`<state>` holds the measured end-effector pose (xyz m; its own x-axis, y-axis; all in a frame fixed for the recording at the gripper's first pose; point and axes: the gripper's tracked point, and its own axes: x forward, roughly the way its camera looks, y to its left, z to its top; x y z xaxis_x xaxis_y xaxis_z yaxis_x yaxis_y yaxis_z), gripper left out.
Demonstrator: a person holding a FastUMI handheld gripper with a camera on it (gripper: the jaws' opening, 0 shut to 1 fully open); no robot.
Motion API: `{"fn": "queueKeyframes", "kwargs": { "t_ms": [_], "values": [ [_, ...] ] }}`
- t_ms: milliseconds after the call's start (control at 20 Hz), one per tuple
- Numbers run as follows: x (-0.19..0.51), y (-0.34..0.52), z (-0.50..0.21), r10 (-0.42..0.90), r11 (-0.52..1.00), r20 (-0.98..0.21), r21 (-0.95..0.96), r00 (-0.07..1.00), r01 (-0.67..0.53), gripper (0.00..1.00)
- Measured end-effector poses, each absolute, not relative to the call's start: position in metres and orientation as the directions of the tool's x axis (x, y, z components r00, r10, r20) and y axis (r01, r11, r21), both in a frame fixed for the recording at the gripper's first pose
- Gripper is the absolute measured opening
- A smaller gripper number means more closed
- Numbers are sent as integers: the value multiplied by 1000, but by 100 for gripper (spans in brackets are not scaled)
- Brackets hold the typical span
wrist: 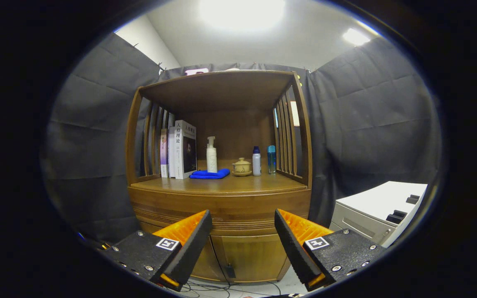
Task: Pull open the drawer, take out the items inside it, and place them on the countertop above the cabinet.
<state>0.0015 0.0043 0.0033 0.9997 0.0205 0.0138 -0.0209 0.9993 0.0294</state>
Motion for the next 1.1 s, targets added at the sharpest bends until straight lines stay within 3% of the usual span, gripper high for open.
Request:
{"fn": "queueKeyframes", "kwargs": {
  "t_ms": [400, 1100],
  "values": [
    [10, 16, -1, 45, 998, 12, 43, 999, -46, 95],
    [84, 72, -40, 141, 987, -48, 78, 989, -137, 94]
  ]
}}
